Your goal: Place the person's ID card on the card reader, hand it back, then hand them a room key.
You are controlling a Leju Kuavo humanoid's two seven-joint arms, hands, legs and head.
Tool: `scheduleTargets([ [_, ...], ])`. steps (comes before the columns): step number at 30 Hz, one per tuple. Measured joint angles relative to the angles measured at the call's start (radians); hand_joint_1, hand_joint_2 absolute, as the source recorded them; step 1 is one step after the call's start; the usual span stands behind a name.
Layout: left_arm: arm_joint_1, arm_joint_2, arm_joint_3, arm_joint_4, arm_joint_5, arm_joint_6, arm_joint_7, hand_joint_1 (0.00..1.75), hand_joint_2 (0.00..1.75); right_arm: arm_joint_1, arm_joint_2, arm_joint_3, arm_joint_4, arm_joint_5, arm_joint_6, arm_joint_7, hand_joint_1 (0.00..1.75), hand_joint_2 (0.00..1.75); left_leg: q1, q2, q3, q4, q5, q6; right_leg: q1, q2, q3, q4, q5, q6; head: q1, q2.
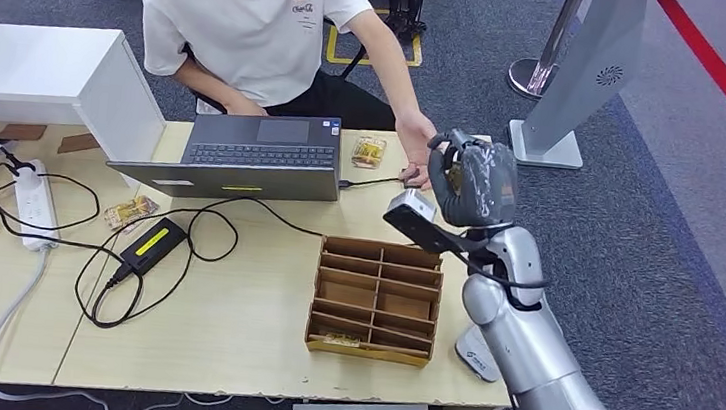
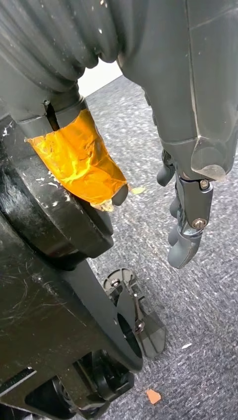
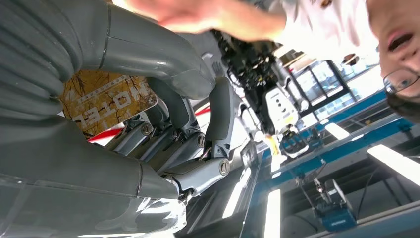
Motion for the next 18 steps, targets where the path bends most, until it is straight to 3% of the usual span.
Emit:
scheduleTargets([
  [9, -0.026, -0.008, -0.047, 0.0, -0.03, -0.014, 0.011, 0.0, 1.75, -0.28, 0.047, -0.016, 0.277, 0.065, -0.021, 0.065, 1.75, 1.75, 0.0, -0.001, 0.0, 0.0, 0.001, 0.0, 0.0, 0.0, -0.001, 0.001, 0.001, 0.0, 0.0, 0.0],
  [18, -0.038, -0.018, -0.074, 0.0, -0.043, -0.02, 0.015, 0.0, 1.75, -0.418, 0.103, -0.025, 0.467, 0.083, -0.027, 0.093, 1.75, 1.75, 0.0, -0.001, 0.0, 0.0, 0.001, 0.0, 0.0, 0.0, -0.001, 0.001, 0.0, 0.0, 0.0, 0.0],
])
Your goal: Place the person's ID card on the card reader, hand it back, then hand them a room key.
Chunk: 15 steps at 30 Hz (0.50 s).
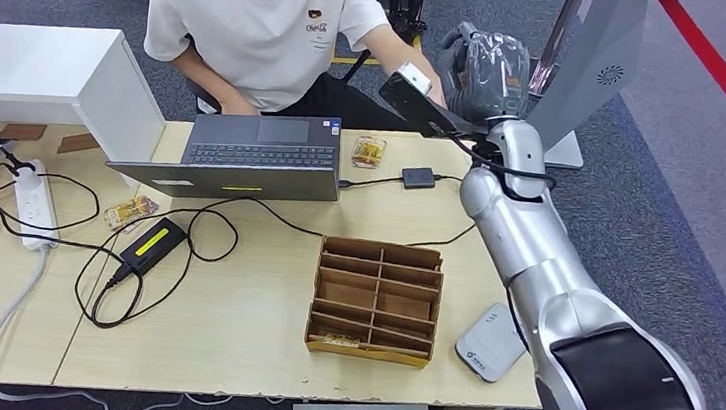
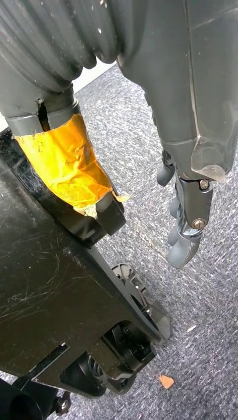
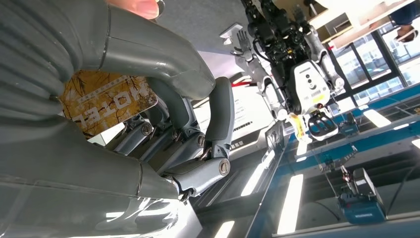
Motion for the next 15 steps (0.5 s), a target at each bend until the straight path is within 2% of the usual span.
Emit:
scheduleTargets([
  [3, -0.001, -0.001, -0.002, 0.0, 0.0, 0.0, 0.0, 0.0, 1.75, -0.016, 0.013, 0.0, 0.031, 0.0, -0.001, 0.0, 1.75, 1.75, 0.0, 0.0, 0.0, 0.0, 0.0, 0.0, 0.0, 0.0, 0.0, 0.0, 0.0, 0.0, 0.0, 0.0],
  [7, -0.002, -0.002, -0.009, 0.0, 0.003, -0.008, -0.001, 0.0, 1.75, -0.022, 0.023, 0.0, 0.053, -0.001, -0.001, -0.003, 0.0, 1.75, 0.0, 0.0, 0.0, 0.0, 0.0, 0.0, 0.0, 0.0, 0.0, 0.0, 0.0, 0.0, 0.0, 0.0],
  [15, -0.001, -0.004, -0.01, 0.0, 0.021, 0.001, -0.02, 0.0, 1.75, -0.024, 0.029, -0.009, 0.074, -0.002, -0.006, -0.018, 0.0, 1.75, 0.0, 0.0, 0.0, 0.0, 0.0, 0.0, 0.0, 0.0, 0.0, 0.0, 0.0, 0.0, 0.0, 0.0],
])
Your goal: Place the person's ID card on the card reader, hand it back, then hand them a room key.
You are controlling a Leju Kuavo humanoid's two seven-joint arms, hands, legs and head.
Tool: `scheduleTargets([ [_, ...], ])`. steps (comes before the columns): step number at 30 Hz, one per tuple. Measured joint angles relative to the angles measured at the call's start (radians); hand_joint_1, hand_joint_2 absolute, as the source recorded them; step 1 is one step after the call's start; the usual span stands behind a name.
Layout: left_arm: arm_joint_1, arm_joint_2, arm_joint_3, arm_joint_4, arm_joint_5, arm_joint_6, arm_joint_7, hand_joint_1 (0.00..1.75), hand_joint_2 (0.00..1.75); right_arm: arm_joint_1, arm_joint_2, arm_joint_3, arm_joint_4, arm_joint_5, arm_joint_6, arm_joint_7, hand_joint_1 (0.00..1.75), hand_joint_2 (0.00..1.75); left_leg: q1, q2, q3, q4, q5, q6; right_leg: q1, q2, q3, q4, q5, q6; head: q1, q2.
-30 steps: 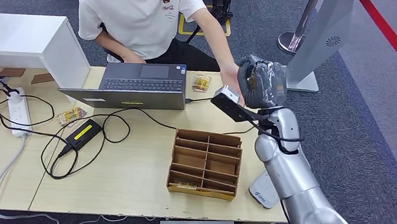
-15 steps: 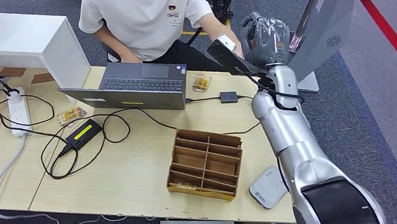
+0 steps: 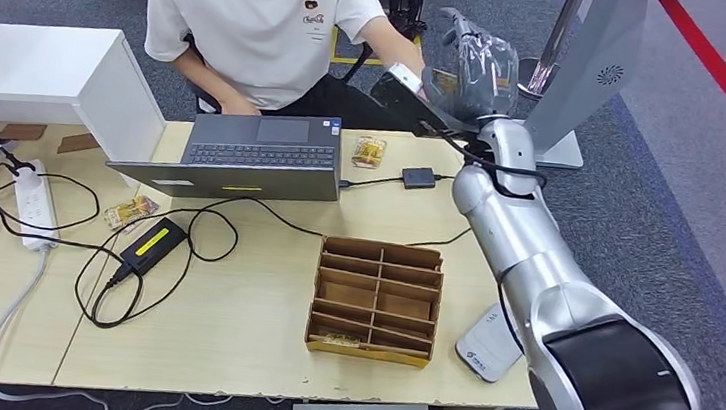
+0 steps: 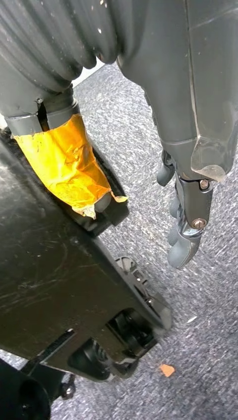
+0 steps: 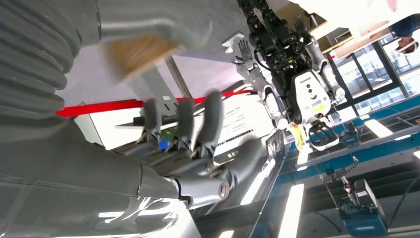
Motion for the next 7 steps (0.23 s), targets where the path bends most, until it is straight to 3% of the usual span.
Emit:
scheduleTargets([
  [7, 0.002, 0.001, 0.0, 0.0, 0.006, 0.0, 0.002, 0.0, 1.75, 0.001, 0.0, -0.014, 0.0, 0.001, 0.0, -0.001, 0.0, 1.75, 0.0, 0.0, 0.0, 0.0, 0.0, 0.0, 0.0, 0.0, 0.0, 0.0, 0.0, 0.0, 0.0, 0.0],
])
